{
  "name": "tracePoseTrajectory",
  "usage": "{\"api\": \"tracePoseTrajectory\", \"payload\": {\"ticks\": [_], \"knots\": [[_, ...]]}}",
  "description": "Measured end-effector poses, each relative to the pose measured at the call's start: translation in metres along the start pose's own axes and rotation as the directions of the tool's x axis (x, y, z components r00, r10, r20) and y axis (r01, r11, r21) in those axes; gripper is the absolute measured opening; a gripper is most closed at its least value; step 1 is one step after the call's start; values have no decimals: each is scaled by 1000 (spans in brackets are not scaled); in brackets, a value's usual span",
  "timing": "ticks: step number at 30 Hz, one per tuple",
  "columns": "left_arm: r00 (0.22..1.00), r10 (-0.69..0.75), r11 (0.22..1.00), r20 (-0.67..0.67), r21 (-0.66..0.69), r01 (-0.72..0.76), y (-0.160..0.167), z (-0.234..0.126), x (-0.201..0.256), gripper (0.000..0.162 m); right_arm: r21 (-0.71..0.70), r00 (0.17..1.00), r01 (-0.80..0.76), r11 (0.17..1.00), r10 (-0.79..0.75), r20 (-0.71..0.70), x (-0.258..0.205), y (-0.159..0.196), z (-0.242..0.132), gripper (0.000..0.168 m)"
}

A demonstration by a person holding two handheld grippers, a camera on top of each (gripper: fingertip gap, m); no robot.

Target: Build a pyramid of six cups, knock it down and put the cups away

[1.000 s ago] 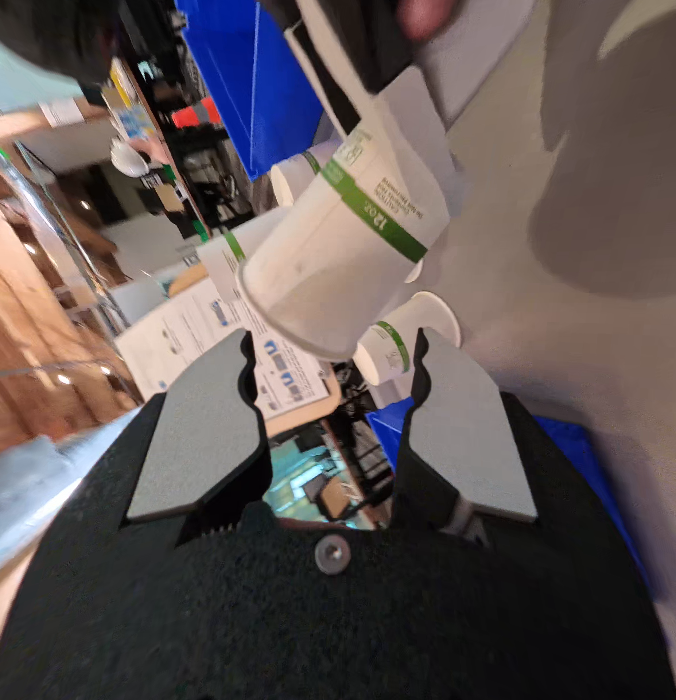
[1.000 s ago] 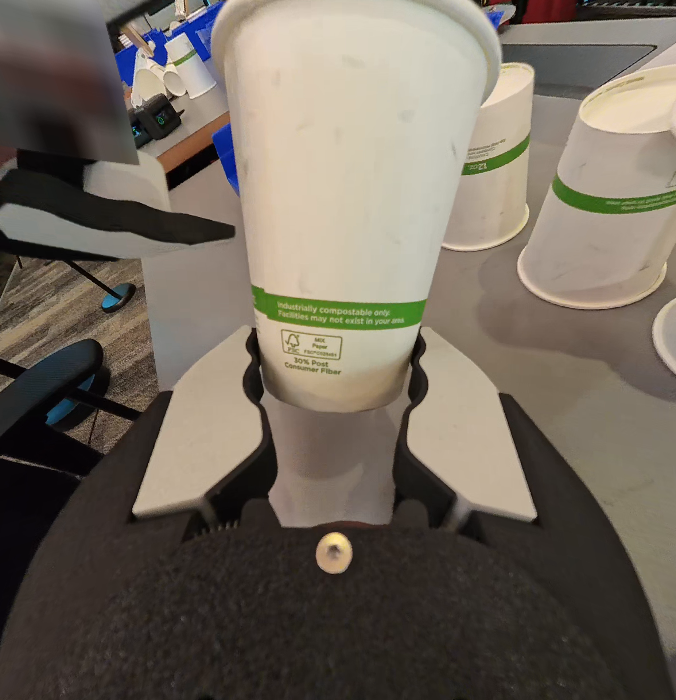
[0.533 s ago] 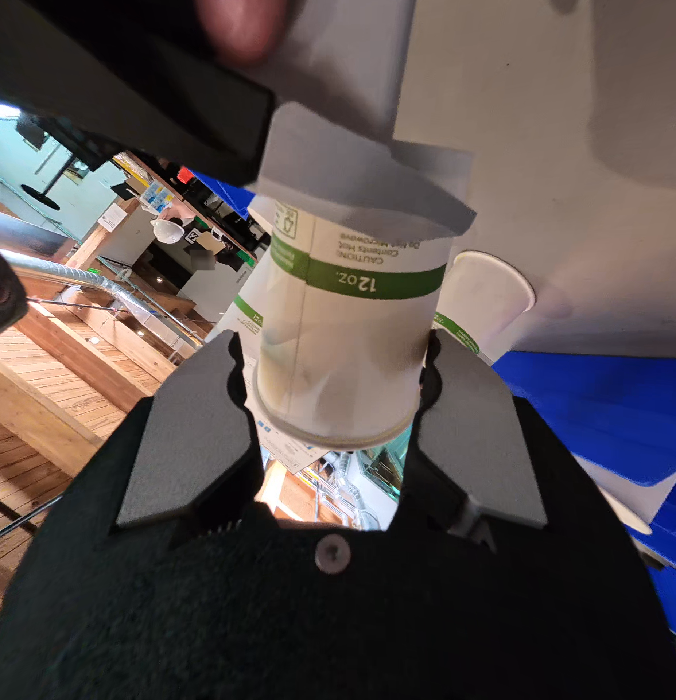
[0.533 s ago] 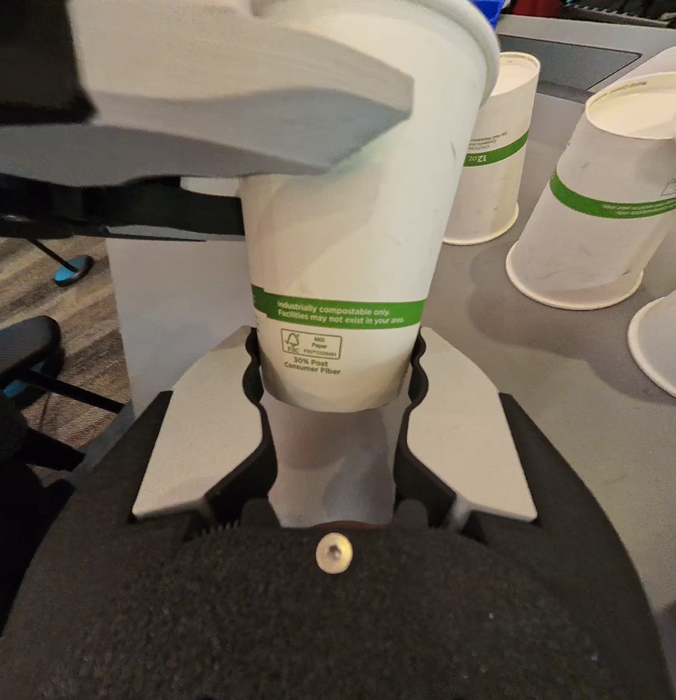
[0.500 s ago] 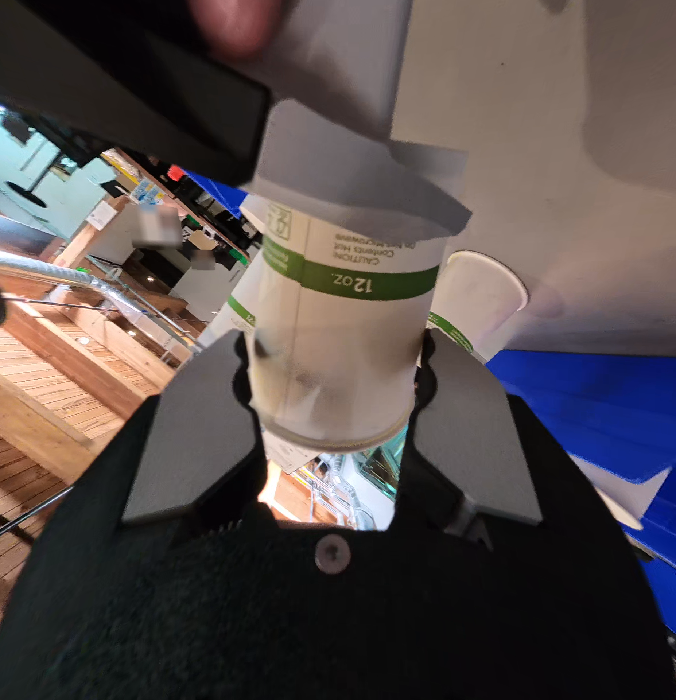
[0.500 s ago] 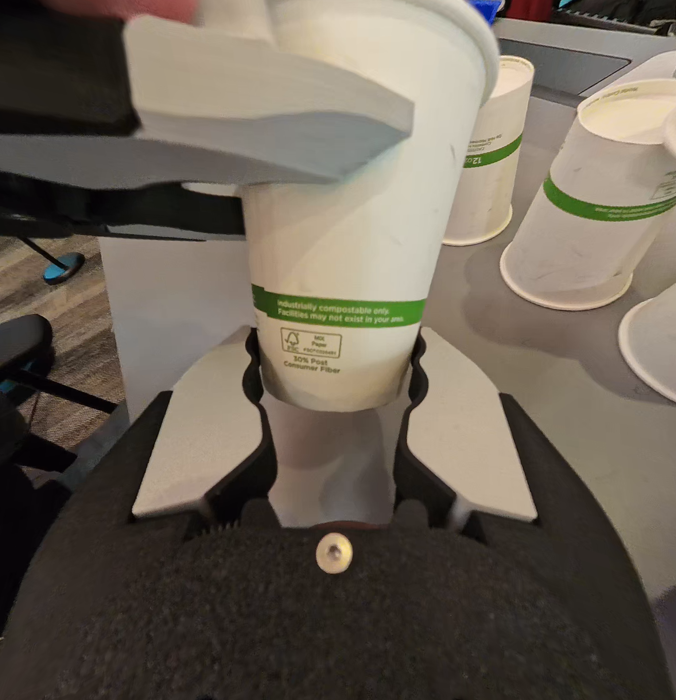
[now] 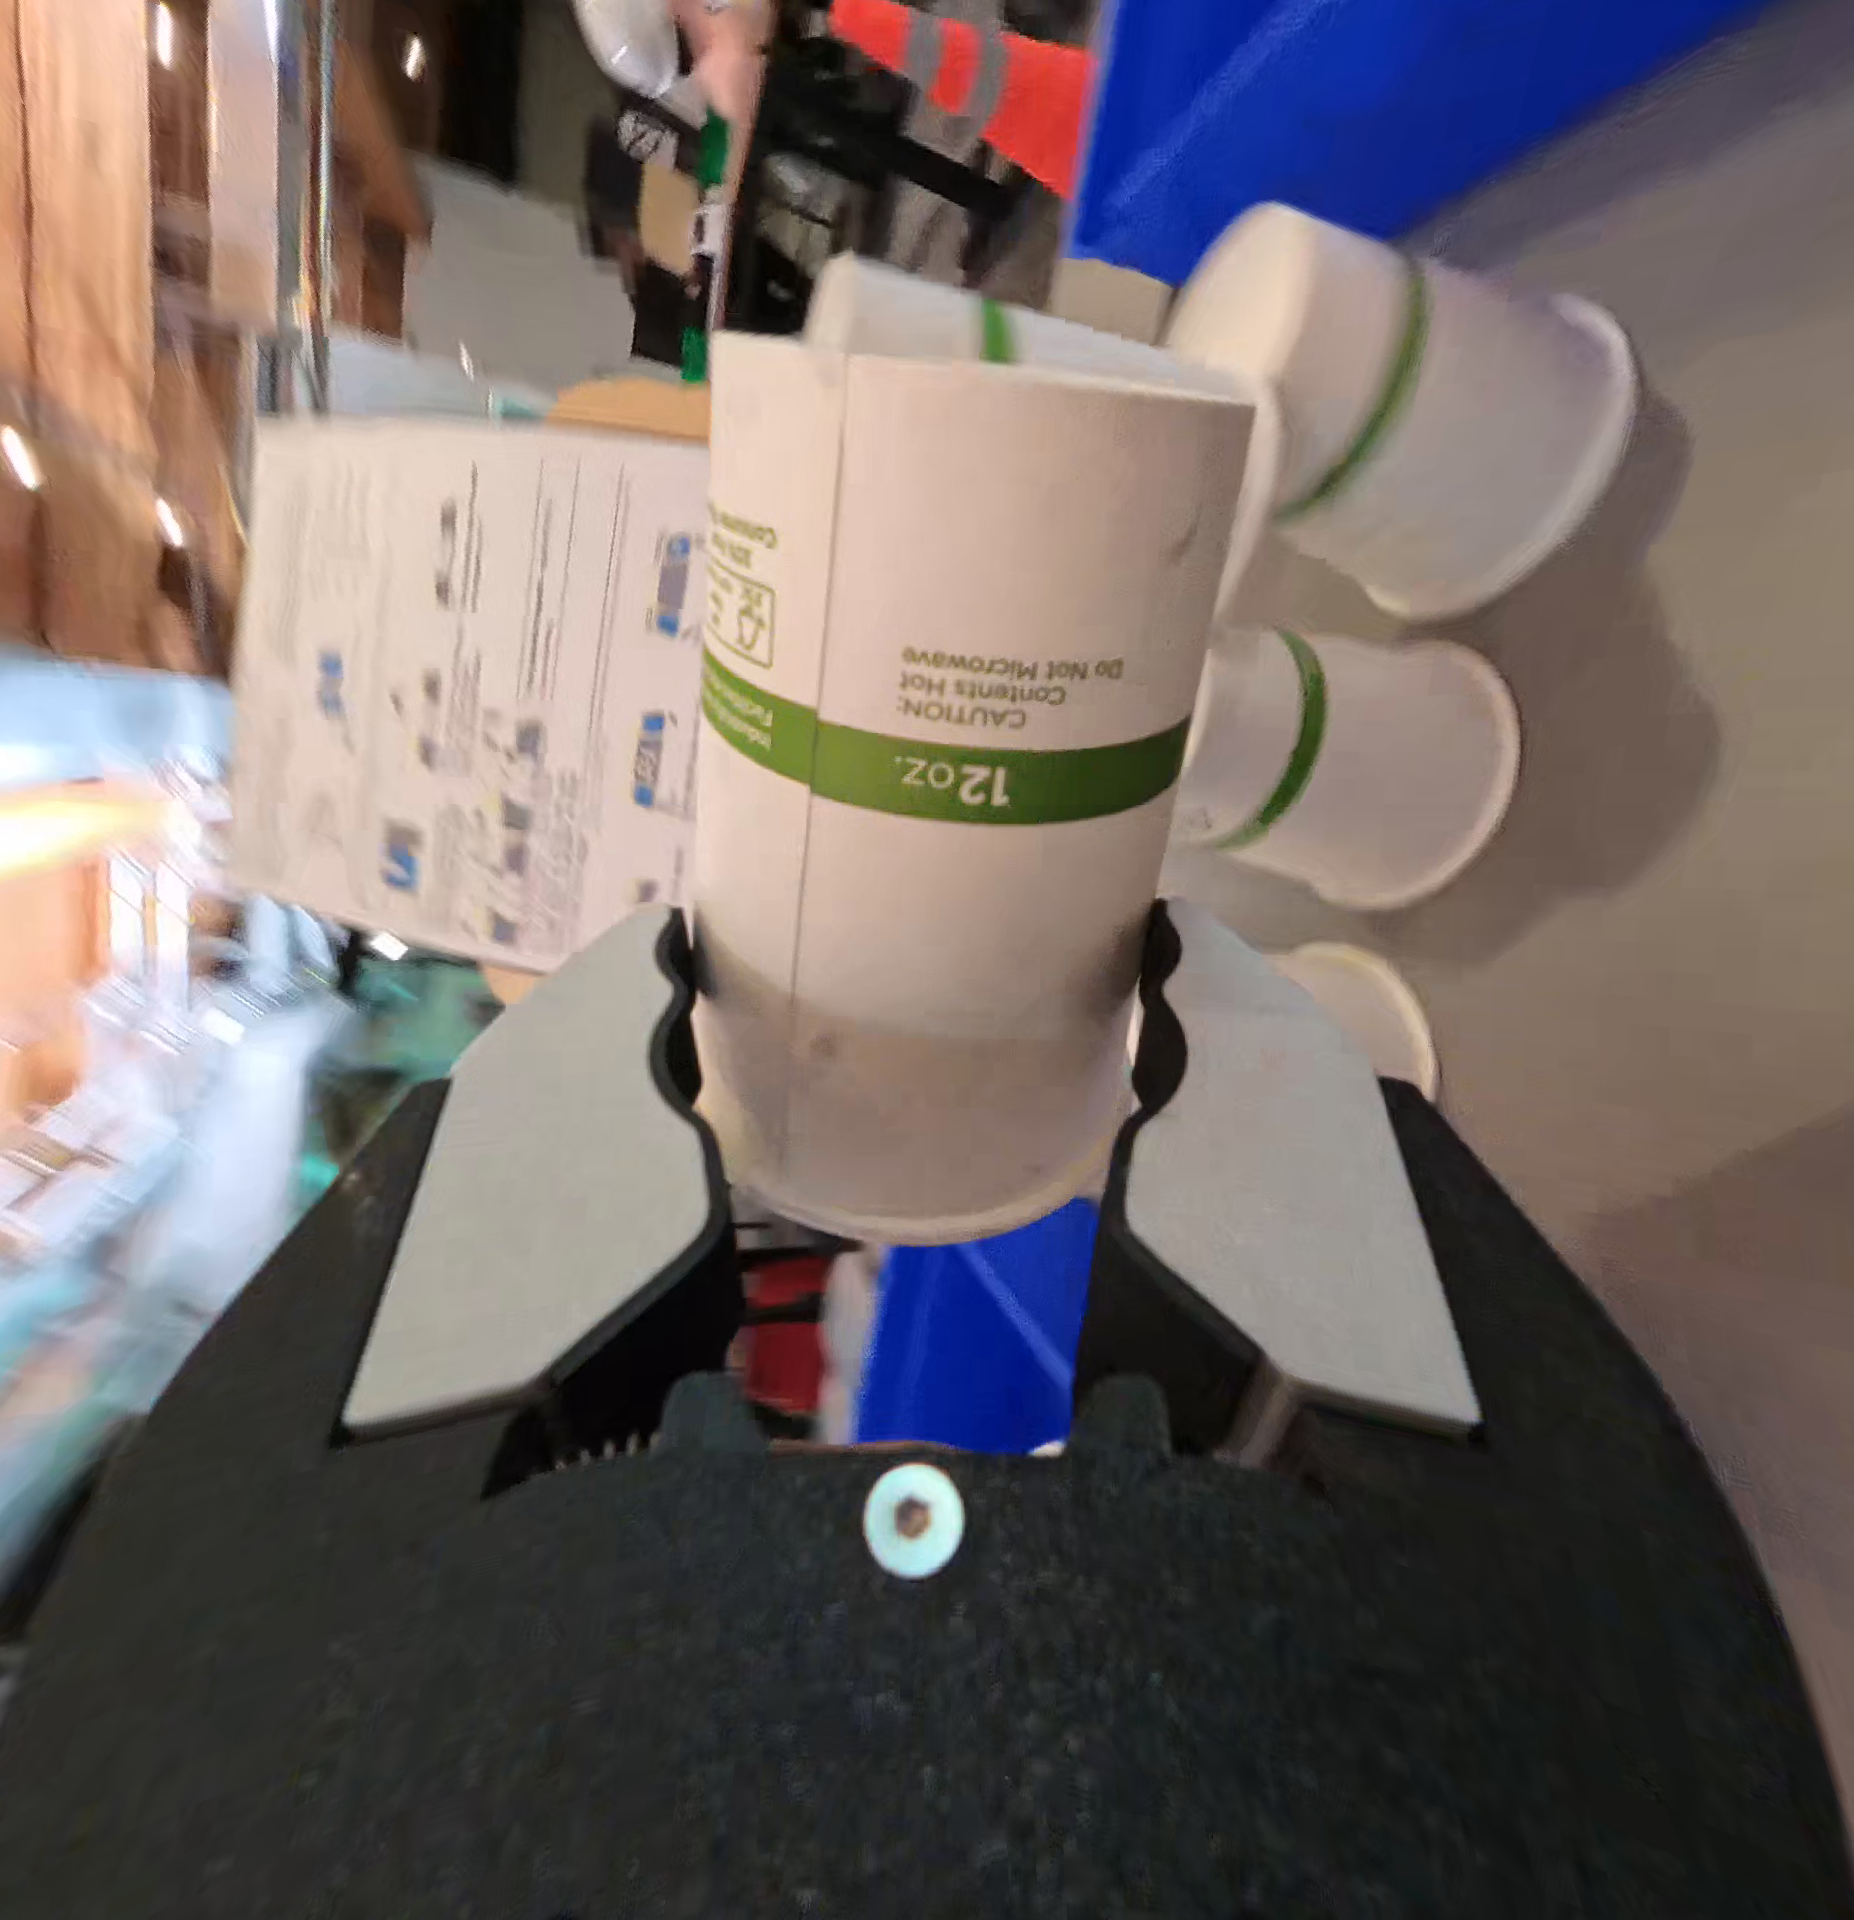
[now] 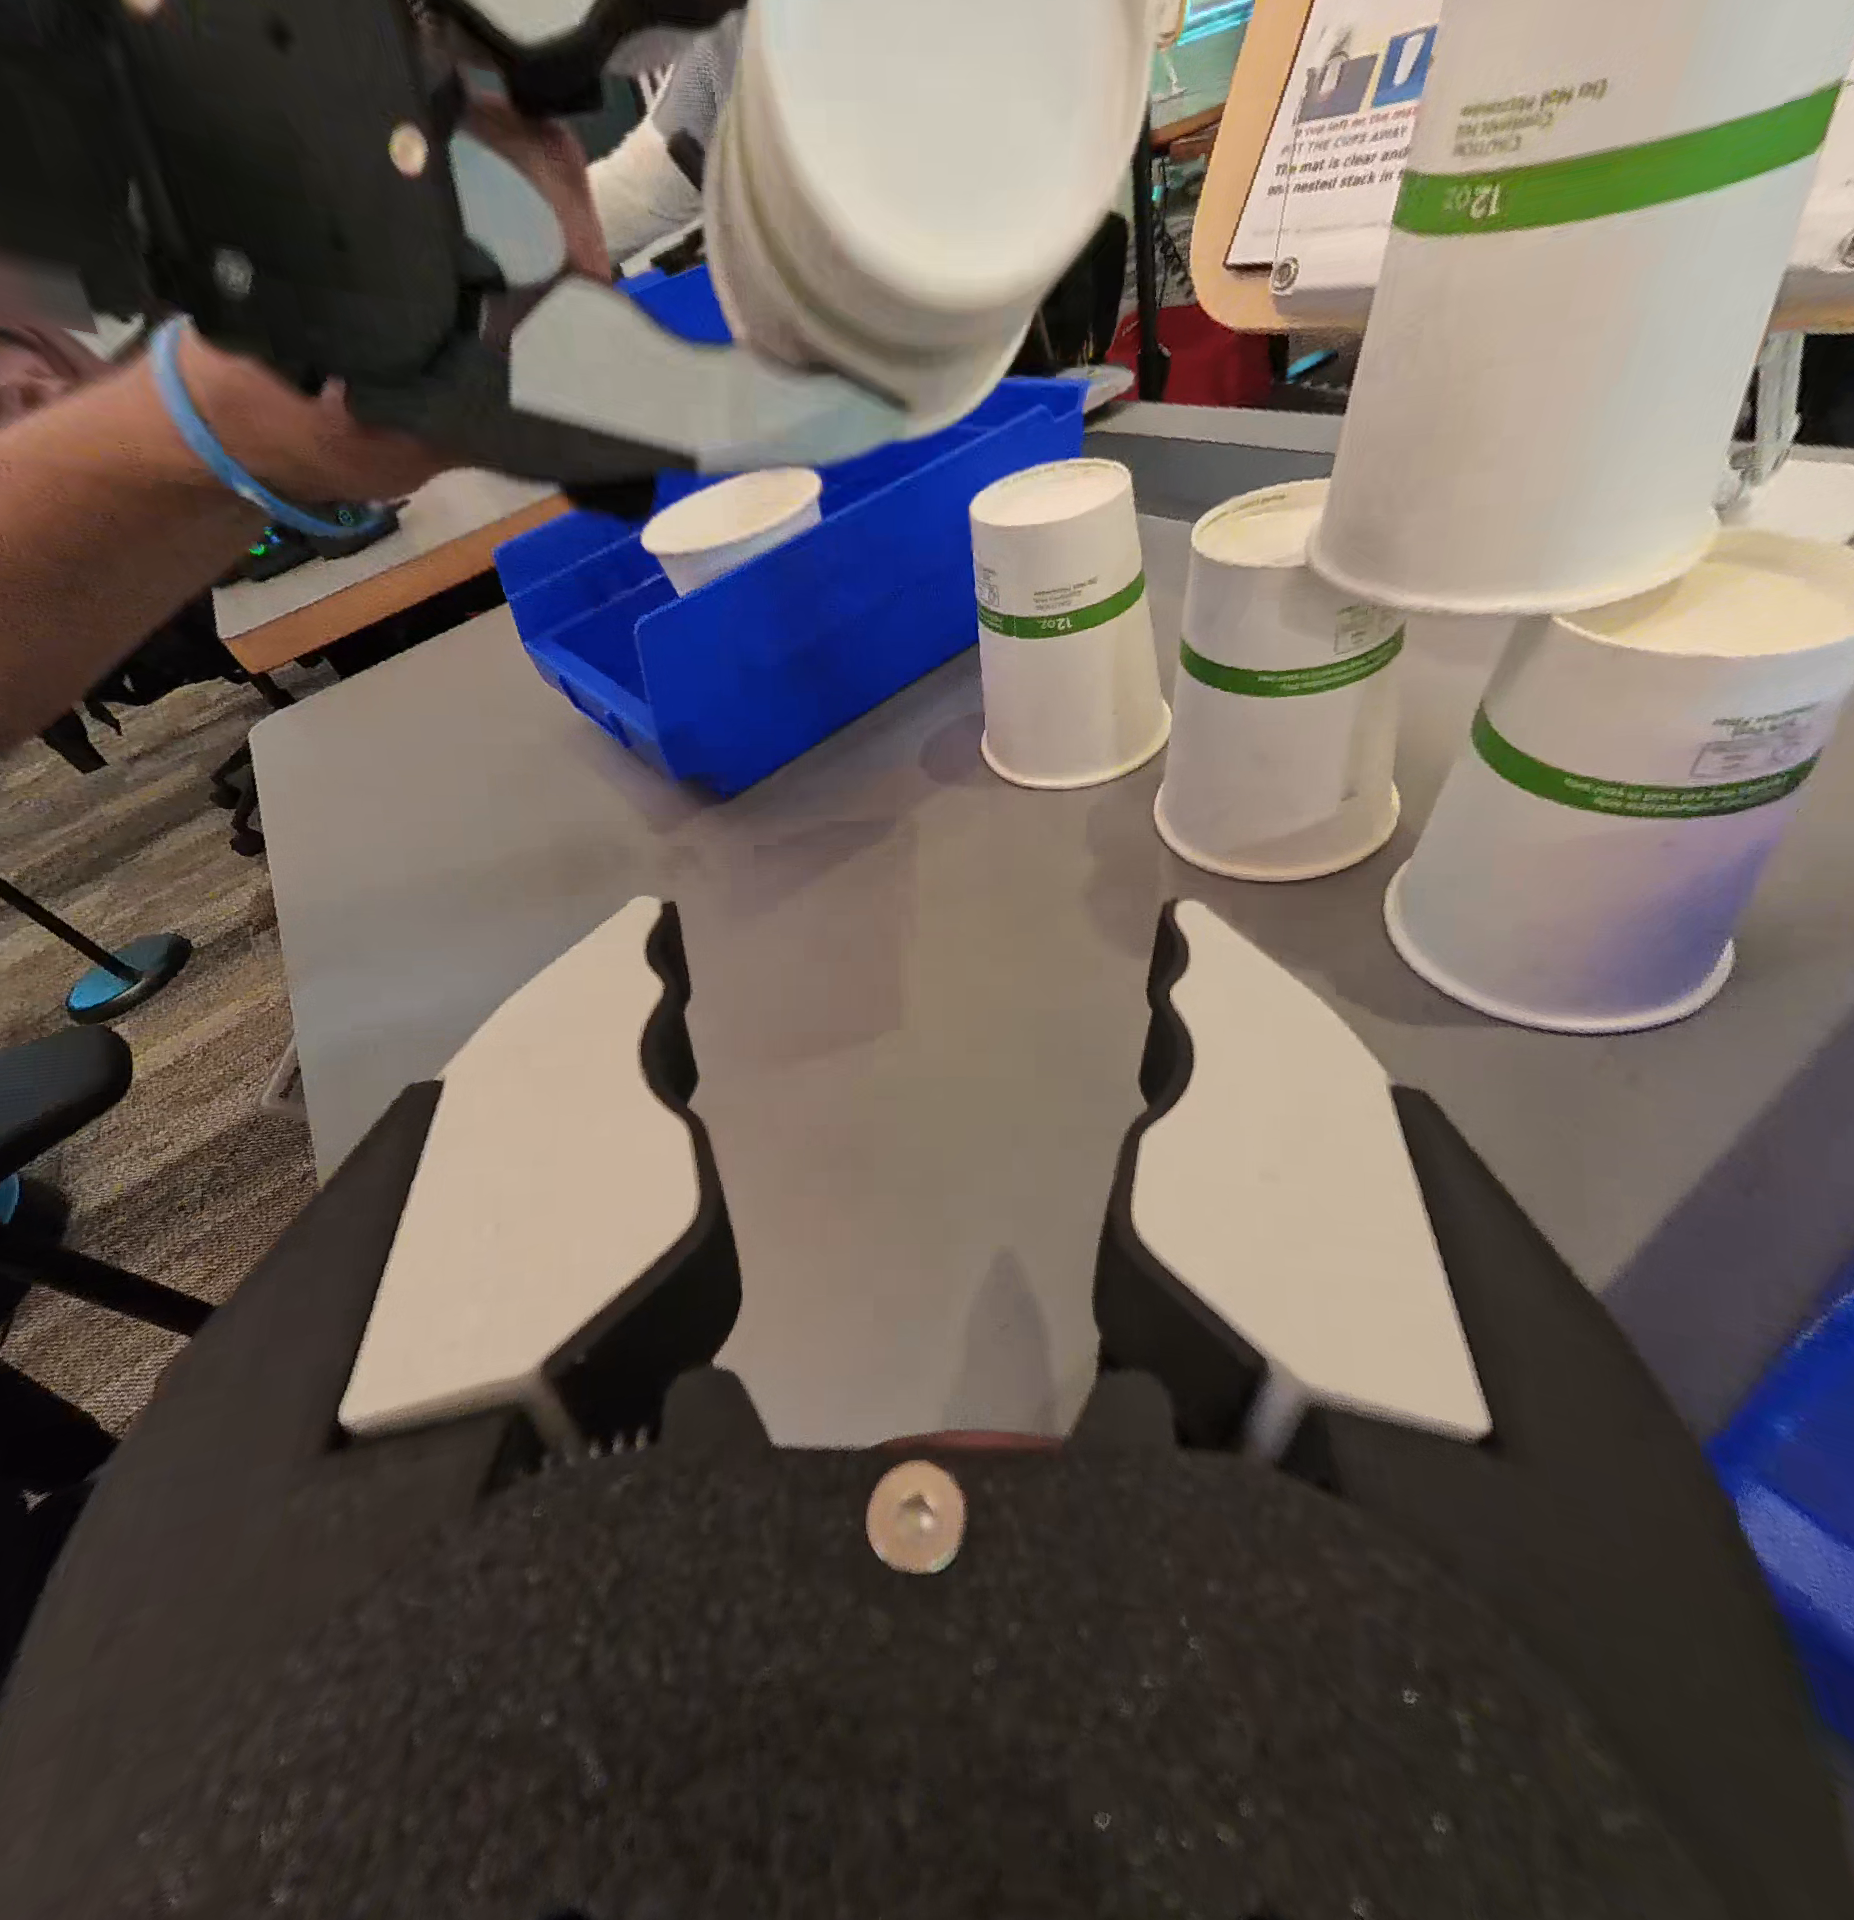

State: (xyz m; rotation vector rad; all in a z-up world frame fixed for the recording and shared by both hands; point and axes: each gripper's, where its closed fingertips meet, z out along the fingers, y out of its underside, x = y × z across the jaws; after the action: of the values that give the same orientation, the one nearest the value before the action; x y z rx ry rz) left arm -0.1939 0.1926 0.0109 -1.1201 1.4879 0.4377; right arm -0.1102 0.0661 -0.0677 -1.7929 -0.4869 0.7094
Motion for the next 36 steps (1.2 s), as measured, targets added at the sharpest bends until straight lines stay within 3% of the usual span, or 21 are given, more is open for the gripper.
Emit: {"api": "tracePoseTrajectory", "payload": {"ticks": [3,7,10,16,23,36], "knots": [[918,-395,918,32,36,394,9,18,-20,81,-21,1000,-11,1000,11,23,-5,6,4,84],[616,-787,617,47,79,783,19,41,-25,81,-57,999,4,998,-1,49,-14,16,12,82],[398,-915,404,69,113,908,22,56,-19,81,-82,997,9,997,-4,71,-20,23,15,81],[173,-972,195,159,134,972,33,88,-4,81,-98,996,4,995,4,89,-25,27,16,78],[143,-965,174,221,126,977,41,103,12,82,-104,996,-5,995,15,91,-23,28,16,79],[252,-938,279,238,85,957,39,106,19,83,-121,994,-20,992,33,108,-26,32,18,79]]}}
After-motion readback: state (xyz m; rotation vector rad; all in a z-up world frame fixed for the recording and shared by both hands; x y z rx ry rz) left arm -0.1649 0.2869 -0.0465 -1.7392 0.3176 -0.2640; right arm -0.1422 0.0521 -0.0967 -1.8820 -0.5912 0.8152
